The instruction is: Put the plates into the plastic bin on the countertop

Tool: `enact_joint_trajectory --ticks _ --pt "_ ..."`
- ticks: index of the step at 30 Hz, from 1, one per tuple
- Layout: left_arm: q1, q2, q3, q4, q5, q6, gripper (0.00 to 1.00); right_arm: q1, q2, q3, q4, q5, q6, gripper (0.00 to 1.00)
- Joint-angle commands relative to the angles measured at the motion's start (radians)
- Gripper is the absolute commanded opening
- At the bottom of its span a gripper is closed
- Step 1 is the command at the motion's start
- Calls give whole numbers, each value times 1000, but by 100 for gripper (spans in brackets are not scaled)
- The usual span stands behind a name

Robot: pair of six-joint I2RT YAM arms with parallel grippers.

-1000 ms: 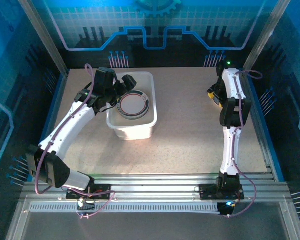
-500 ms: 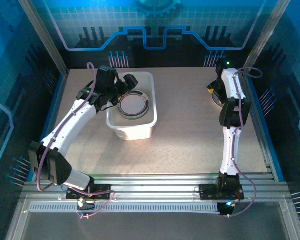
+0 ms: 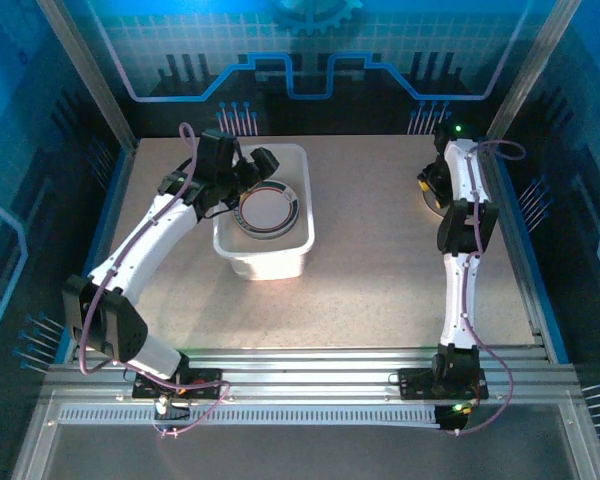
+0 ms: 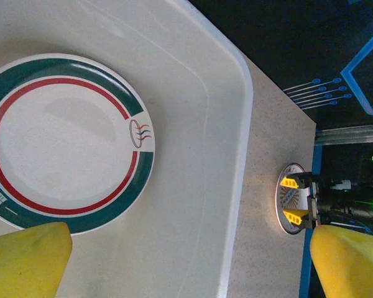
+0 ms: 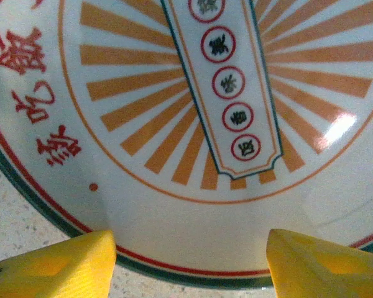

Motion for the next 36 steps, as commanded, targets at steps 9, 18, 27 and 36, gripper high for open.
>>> enact_joint_trajectory --ticks 9,18,27,36 --pt "2 -44 -6 -15 33 3 99 49 -52 -160 -45 -103 25 67" --pt "8 -82 -17 -24 16 13 99 155 -123 -331 98 -180 37 66" --pt "10 -89 -36 -3 37 10 99 290 -291 -457 153 -127 -5 68" --pt "10 -102 -46 30 65 28 99 272 -596 -754 293 -2 25 75"
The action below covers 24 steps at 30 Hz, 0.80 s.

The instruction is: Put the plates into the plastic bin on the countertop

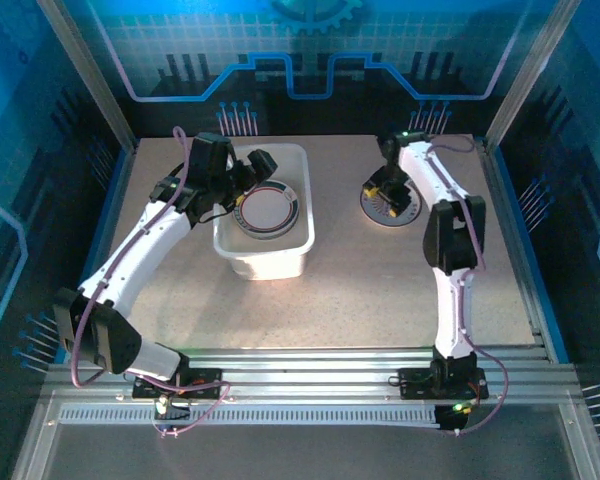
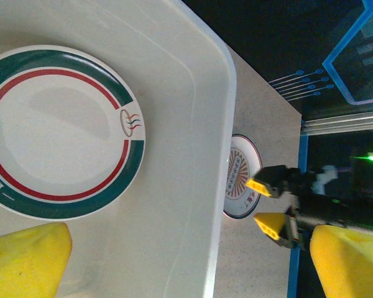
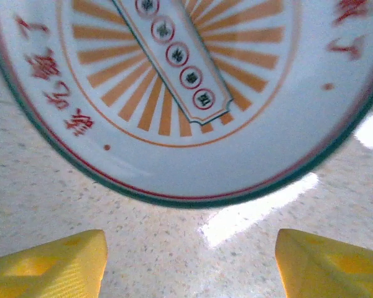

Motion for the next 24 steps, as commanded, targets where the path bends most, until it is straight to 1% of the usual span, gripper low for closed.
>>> enact_joint_trajectory --ticks 1,3,5,7,11,18,21,24 --pt "9 -36 -10 29 31 21 99 -34 -120 -139 69 54 26 75" --pt "9 -38 -16 38 38 26 99 -58 -184 -288 152 25 59 74" --pt "10 -40 -22 45 45 34 99 -79 -222 -402 226 1 85 73" --pt "10 -42 -23 52 53 45 99 -88 -233 -455 272 -3 97 72" --pt "11 -36 -17 51 55 59 99 -82 -186 -436 273 31 107 71" --pt "15 -17 -1 41 51 73 99 -69 -129 -458 384 71 173 71" --pt "16 -3 11 31 52 75 99 -67 -89 -425 355 67 188 71" --pt "16 10 20 25 55 75 99 -62 -82 -433 343 55 193 71"
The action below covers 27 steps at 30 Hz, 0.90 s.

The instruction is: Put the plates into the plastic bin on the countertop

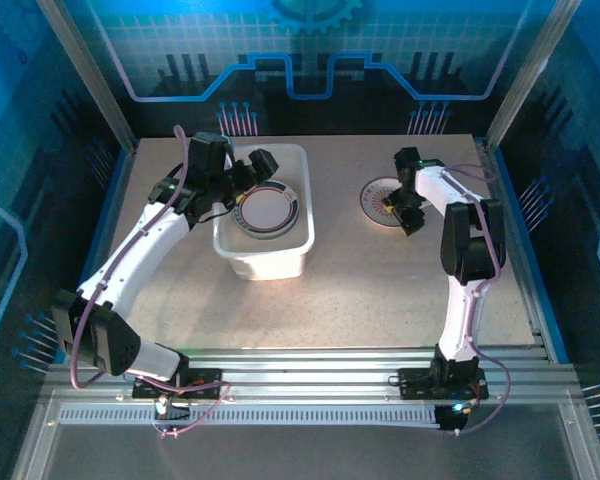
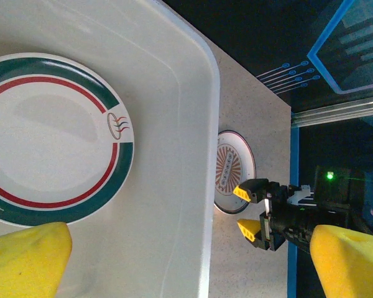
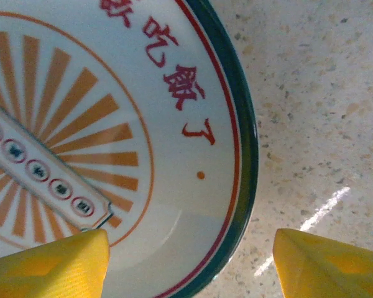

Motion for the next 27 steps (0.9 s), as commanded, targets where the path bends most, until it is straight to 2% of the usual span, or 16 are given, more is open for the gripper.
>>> enact_joint_trajectory --ticks 1,9,12,19,21,24,27 --pt "9 18 35 -9 22 23 99 19 12 -7 -11 13 39 71" --pt "9 37 41 -14 31 21 99 38 -82 -227 234 78 112 68" --pt "9 39 46 -20 31 22 99 57 -86 -238 287 139 129 66" --pt "9 38 40 -21 31 12 99 64 -81 -250 342 191 190 61" --pt "9 37 38 -22 31 11 99 69 -93 -264 358 216 208 57" --pt "8 37 37 -22 30 6 99 75 -109 -277 375 254 220 46" --pt "7 37 34 -22 32 2 99 73 -105 -278 380 262 219 44"
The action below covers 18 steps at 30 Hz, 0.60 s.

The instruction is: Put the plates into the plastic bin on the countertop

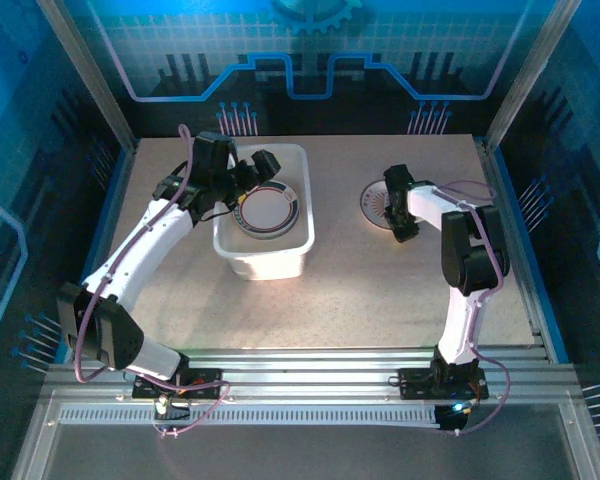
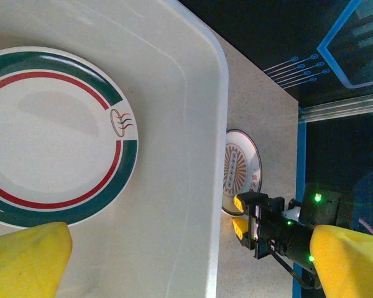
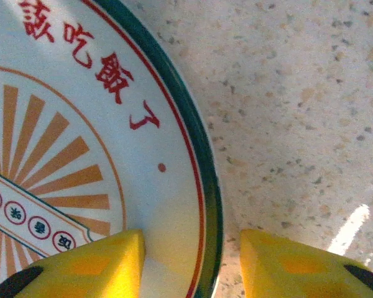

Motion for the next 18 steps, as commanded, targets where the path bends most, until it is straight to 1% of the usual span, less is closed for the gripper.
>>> enact_joint_trajectory --ticks 1,6,10,17,18 --pt "7 6 22 -18 21 0 99 4 4 -18 111 66 28 42" --pt "7 -3 12 -17 18 -2 99 7 -8 -46 175 73 32 31" --pt "7 -8 7 -15 16 -6 99 16 -14 -58 201 79 30 18" --pt "7 -19 -1 -11 16 -6 99 20 -59 -139 247 87 58 8" --pt "7 -20 -2 -11 15 -4 99 22 -72 -148 247 89 59 5"
